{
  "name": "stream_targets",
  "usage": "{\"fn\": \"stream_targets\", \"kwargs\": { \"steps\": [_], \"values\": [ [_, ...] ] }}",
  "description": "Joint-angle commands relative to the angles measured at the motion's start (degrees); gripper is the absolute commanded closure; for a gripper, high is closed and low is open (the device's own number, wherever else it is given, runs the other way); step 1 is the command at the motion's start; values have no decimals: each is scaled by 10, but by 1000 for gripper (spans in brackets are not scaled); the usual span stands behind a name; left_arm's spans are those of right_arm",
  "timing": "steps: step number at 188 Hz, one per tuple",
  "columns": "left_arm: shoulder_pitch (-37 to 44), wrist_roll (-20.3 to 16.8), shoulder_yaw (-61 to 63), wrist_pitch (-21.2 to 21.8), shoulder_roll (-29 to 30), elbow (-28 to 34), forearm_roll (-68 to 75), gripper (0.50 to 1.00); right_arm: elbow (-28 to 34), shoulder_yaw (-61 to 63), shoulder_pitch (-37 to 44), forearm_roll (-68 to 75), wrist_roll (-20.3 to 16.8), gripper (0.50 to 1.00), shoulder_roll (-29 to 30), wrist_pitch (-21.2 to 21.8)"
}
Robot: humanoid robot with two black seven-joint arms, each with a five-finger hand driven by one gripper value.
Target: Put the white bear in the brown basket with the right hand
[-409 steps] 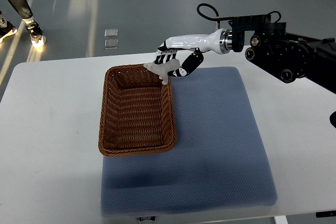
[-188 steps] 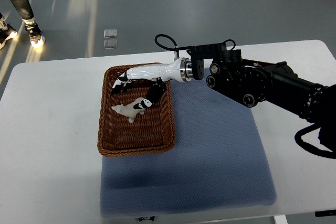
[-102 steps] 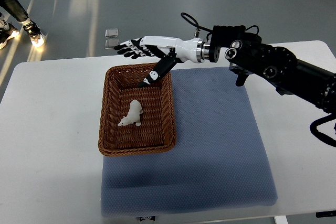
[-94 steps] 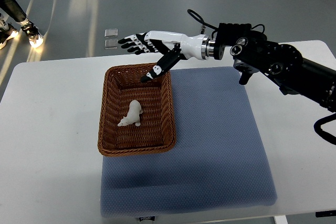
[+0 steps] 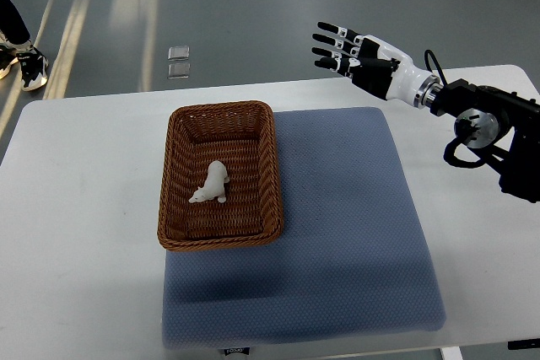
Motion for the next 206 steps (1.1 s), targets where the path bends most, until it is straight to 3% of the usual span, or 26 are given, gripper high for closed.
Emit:
{"fn": "stream_targets", "kwargs": {
  "steps": [1,55,119,154,206],
  "values": [
    [0,0,0,0,0,0,0,500,-7,1,-19,56,-3,574,-6,3],
    [0,0,0,0,0,0,0,500,-18,-1,-45,163,-49,574,1,-10],
    [0,0,0,0,0,0,0,500,-17,-2,-47,157,-48,572,10,-47],
    [0,0,0,0,0,0,0,500,-17,-1,-47,145,-47,572,14,-43],
    [0,0,0,0,0,0,0,500,-15,0,-50,145,-45,572,14,-5]
  ]
}}
